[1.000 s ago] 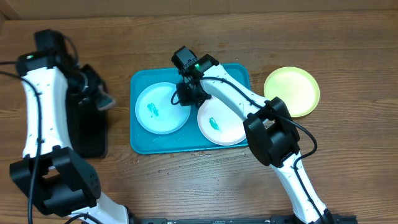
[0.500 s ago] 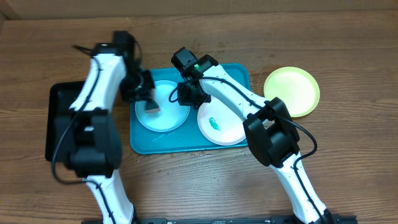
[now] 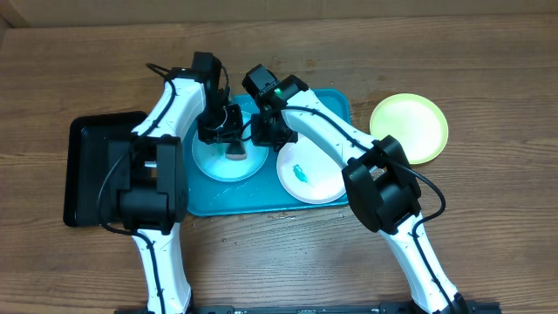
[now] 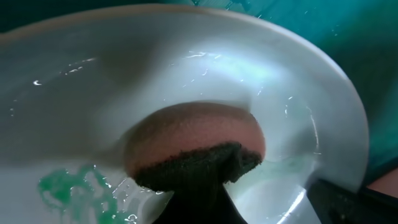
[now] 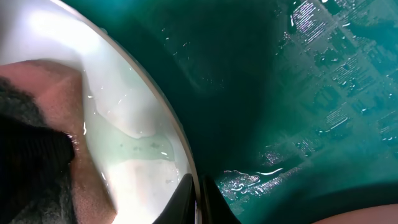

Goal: Clean dirty plates on tray and stack at the side
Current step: 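Scrub the white plate with the sponge in the left gripper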

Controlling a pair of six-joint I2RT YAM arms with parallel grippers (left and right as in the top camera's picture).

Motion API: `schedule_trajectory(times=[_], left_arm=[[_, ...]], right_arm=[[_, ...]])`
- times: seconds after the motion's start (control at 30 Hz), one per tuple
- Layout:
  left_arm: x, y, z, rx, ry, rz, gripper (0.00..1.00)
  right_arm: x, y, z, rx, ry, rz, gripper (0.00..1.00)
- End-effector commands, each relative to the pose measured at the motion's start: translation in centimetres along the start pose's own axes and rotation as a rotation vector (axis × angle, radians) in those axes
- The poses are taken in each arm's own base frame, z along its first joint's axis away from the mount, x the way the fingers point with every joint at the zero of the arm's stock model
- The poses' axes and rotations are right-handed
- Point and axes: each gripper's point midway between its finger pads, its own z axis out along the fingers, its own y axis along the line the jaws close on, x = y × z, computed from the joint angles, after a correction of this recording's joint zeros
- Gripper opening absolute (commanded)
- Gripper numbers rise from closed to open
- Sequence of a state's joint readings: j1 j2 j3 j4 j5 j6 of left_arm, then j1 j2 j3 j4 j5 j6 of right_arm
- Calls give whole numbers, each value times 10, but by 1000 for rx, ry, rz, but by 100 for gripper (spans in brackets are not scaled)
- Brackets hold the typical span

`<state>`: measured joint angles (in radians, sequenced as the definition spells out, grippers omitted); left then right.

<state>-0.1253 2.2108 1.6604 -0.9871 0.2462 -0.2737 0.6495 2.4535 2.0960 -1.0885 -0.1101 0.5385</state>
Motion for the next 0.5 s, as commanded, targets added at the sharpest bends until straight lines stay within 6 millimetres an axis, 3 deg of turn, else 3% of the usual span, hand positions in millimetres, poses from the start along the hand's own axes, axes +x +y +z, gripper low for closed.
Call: schedule_trajectory(times=[0.0, 0.3, 0.47], left_arm=[[-3, 53, 11, -317, -25, -24, 4], [-2, 144, -39, -786, -72, -113, 4], [-9, 143, -49, -753, -83, -137, 4]], right_arm=[[-6, -14, 6, 63, -30, 16, 4], [-4, -15, 6, 68, -23, 17, 4], [-4, -15, 6, 68, -23, 17, 4]])
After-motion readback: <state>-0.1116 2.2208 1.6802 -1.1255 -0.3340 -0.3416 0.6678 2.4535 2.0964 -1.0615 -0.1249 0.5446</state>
